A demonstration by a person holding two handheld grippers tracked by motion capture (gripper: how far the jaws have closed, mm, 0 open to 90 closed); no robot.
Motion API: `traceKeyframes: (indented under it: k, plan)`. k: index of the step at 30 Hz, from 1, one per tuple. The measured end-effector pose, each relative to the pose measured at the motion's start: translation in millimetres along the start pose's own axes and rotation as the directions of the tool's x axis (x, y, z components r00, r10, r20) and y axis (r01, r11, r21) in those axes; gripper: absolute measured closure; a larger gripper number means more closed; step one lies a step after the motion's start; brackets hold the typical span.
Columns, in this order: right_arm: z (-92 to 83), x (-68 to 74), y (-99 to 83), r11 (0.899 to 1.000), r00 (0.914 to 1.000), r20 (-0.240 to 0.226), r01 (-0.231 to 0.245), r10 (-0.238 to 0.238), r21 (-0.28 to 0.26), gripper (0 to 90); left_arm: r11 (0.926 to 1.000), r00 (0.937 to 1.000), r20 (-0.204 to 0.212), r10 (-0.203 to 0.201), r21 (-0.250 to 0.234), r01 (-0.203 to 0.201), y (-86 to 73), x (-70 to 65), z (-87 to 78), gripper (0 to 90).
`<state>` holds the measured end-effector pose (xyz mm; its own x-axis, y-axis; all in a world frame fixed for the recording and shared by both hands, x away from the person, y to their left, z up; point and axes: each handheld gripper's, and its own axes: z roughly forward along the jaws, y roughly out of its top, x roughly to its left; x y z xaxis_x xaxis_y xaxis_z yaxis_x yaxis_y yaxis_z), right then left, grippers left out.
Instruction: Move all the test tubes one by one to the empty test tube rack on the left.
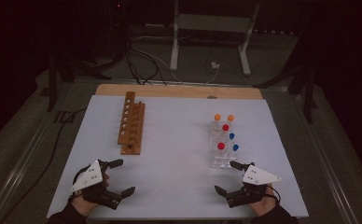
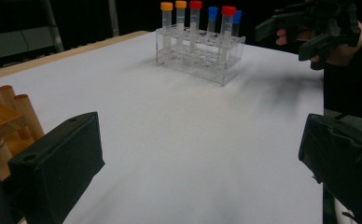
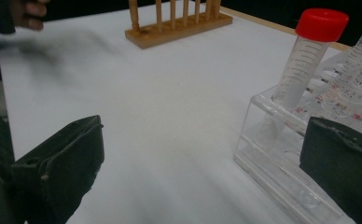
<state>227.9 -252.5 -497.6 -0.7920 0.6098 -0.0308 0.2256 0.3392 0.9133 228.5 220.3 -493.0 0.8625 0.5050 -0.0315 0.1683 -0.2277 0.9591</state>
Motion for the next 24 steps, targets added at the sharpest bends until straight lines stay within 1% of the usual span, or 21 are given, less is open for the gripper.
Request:
traceKeyframes:
  k: [3, 6, 7, 10, 12, 15, 18, 20, 21, 23, 24]
  plan:
    - [1.2, 0.3, -0.9, 1.000, 0.9999, -0.008, 0.014, -0.014, 0.022, 0.0, 0.9999, 0.9999, 0.000, -0.011, -0.001, 0.011, 0.2, 0.4, 0.0, 0.5]
    - [2.4, 1.3, -1.4, 0.999, 0.9996, -0.013, 0.024, -0.023, 0.041, 0.0, 0.9999, 0.9999, -0.003, -0.011, 0.000, 0.011, 0.8, 0.2, 0.0, 0.5]
    - [3.0, 1.7, -1.9, 0.998, 0.9995, -0.010, 0.029, -0.029, 0.049, 0.0, 0.9999, 0.9999, -0.004, -0.011, -0.011, 0.011, 1.7, -0.1, -0.7, 0.5]
    - [3.7, 1.1, -3.4, 0.997, 0.9995, -0.005, 0.032, -0.032, 0.074, 0.0, 0.9997, 0.9999, -0.002, -0.014, -0.018, 0.014, 2.1, 0.1, -1.3, 0.5]
    - [4.0, 0.8, -3.3, 0.996, 0.9994, -0.002, 0.035, -0.035, 0.085, 0.0, 0.9998, 0.9999, -0.003, -0.013, -0.017, 0.013, 1.9, 0.2, -1.1, 0.5]
    - [3.7, -0.6, -4.0, 0.994, 0.9986, 0.017, 0.049, -0.051, 0.101, 0.0, 0.9997, 0.9999, 0.002, -0.017, -0.017, 0.017, 1.4, 0.4, -1.6, 0.5]
    - [2.1, -2.7, -3.4, 0.994, 0.9990, 0.024, 0.035, -0.038, 0.099, 0.0, 0.9997, 0.9998, -0.003, -0.022, -0.013, 0.022, 0.7, 0.5, -2.5, 0.5]
    - [0.8, -1.1, 0.3, 0.996, 0.9999, 0.000, 0.013, -0.013, 0.091, 0.0, 0.9997, 0.9998, -0.006, -0.020, -0.012, 0.020, 0.4, 0.6, -3.4, 0.5]
    - [0.3, 0.9, 2.6, 0.996, 0.9998, -0.007, 0.021, -0.020, 0.086, 0.0, 0.9996, 0.9997, -0.007, -0.022, -0.015, 0.022, 0.1, 1.2, -3.8, 0.5]
    - [-1.1, 3.9, 9.0, 0.997, 0.9993, -0.037, 0.001, 0.001, 0.071, 0.0, 0.9997, 0.9997, -0.006, -0.023, -0.008, 0.023, -0.9, 1.8, -4.1, 0.5]
    - [-1.9, 5.4, 12.6, 0.998, 0.9991, -0.043, -0.002, 0.005, 0.062, 0.0, 0.9997, 0.9997, -0.006, -0.023, -0.008, 0.023, -0.9, 1.8, -4.1, 0.5]
